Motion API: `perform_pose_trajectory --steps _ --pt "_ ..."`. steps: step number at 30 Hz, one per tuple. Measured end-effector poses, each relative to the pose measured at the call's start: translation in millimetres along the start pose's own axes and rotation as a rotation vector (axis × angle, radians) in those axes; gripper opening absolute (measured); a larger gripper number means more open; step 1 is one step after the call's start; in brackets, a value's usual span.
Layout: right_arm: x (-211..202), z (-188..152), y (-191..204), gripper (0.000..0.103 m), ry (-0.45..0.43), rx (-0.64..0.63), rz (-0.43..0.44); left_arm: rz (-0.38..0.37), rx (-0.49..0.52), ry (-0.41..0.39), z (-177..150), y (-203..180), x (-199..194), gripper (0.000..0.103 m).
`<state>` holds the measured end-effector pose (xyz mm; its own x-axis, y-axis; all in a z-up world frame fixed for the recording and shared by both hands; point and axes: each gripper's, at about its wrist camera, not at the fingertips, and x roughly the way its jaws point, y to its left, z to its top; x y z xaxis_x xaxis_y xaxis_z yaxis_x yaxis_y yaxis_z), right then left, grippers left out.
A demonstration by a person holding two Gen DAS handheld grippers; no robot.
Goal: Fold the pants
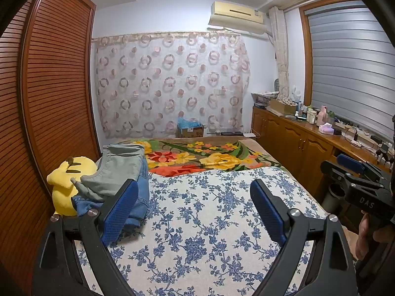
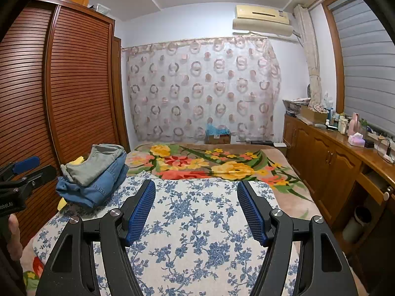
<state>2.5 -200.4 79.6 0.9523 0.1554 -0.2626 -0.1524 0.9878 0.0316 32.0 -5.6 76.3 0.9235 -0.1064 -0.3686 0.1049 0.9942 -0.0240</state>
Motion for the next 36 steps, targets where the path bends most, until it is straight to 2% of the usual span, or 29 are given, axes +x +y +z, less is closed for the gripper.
perform_pose_trajectory --steps 36 --pt "0.8 -4.1 2.0 0.071 -0.006 0.006 0.001 0.001 0.002 -0.002 -2.0 -1.0 -0.1 0.093"
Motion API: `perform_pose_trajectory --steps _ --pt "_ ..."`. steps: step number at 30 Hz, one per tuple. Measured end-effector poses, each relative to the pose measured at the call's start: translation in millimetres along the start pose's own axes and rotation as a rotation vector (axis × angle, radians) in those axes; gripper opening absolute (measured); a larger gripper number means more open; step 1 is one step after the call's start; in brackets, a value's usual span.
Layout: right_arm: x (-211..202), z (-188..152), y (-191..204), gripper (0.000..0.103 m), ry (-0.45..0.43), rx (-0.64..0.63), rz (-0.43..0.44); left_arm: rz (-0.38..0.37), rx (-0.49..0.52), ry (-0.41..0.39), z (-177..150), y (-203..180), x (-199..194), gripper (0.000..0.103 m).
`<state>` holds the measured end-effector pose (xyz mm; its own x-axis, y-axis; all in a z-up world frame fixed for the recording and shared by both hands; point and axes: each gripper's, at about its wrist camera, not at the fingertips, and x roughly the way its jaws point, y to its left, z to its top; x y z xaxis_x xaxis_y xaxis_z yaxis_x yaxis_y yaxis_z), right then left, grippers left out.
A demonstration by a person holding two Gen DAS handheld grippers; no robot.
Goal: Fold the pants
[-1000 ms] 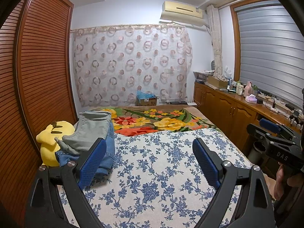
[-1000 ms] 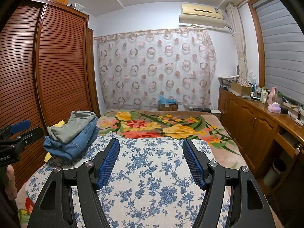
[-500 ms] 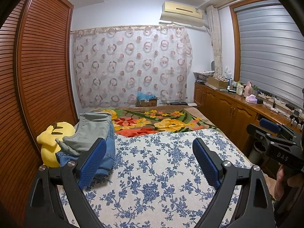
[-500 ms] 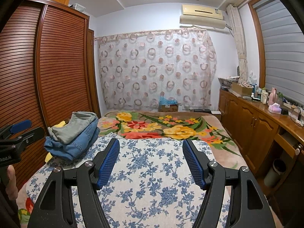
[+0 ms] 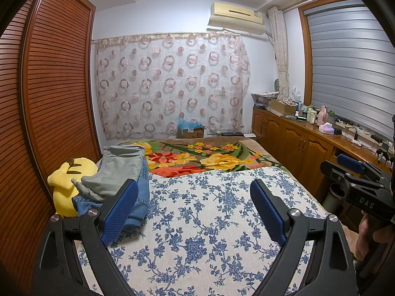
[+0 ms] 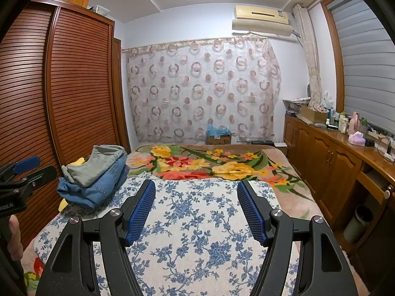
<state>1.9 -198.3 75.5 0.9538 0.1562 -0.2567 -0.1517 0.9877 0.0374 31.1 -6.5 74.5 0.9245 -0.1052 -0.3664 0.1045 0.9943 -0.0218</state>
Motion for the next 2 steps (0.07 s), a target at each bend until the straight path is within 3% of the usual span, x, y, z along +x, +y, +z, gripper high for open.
perform_pose_trajectory --steps 2 --pt "0.1 -0.1 -0.1 0.071 0.001 0.001 -0.001 0.0 0.0 0.0 -0.2 0.2 -0.2 0.093"
